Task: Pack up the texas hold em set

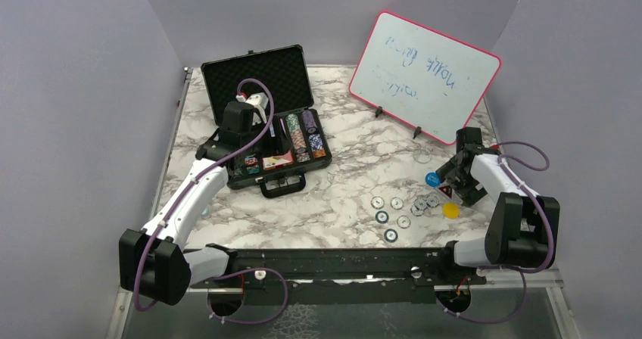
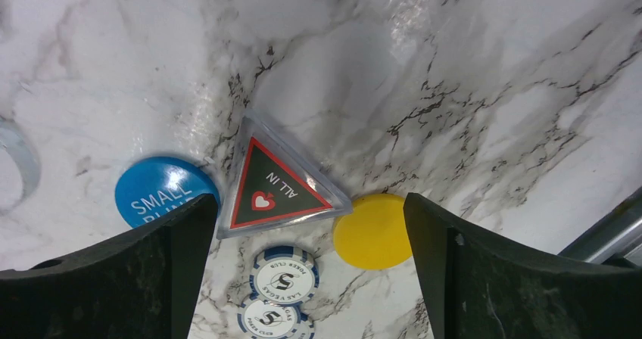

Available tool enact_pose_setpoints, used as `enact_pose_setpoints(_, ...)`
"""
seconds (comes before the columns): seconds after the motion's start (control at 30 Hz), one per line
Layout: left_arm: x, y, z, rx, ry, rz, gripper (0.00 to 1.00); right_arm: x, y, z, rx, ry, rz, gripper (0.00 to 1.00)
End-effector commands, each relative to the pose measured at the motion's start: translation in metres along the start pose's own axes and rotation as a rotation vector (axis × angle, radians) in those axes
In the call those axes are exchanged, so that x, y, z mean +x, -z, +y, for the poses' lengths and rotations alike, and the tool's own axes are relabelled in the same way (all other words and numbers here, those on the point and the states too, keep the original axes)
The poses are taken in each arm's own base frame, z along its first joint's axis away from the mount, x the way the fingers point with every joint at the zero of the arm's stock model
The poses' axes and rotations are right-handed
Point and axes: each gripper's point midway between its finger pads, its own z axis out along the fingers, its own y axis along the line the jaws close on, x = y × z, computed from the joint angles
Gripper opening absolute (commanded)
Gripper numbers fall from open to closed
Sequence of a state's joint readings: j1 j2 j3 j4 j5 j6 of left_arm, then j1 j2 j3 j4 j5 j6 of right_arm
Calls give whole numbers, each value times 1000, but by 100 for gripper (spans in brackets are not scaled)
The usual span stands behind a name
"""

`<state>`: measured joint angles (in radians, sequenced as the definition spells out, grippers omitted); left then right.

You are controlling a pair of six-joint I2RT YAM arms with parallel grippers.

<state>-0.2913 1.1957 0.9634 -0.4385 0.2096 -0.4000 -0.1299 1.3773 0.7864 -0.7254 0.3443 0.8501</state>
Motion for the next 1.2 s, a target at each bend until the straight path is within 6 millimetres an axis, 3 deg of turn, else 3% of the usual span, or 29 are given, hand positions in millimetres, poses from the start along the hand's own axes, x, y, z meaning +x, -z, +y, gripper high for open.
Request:
enact_pose_setpoints(0.0,-11,7,-9,8,-26,-31,70,12,-10,7,-51,56,50,93)
enact_pose_setpoints(0.23,-12,7,-9,5,-34,-34,70,25,-11,26,-180,167,117,86)
enact_pose_setpoints(0.47,-19,8,-13,10,-27,-44,70,39,-7,40,-288,218,179,72)
enact_pose_setpoints(0.63,-35,15,-22,26,-21,-79,70,48,-6,36,-288,266,186,77)
enact_pose_setpoints(0.8,-36,13,-23,26,-13,-73,70,47,-3,33,-268,302,152,84)
enact_pose_setpoints(1.17,-39,4,-27,38,11,-53,70,41,-1,37,-240,340,89,82)
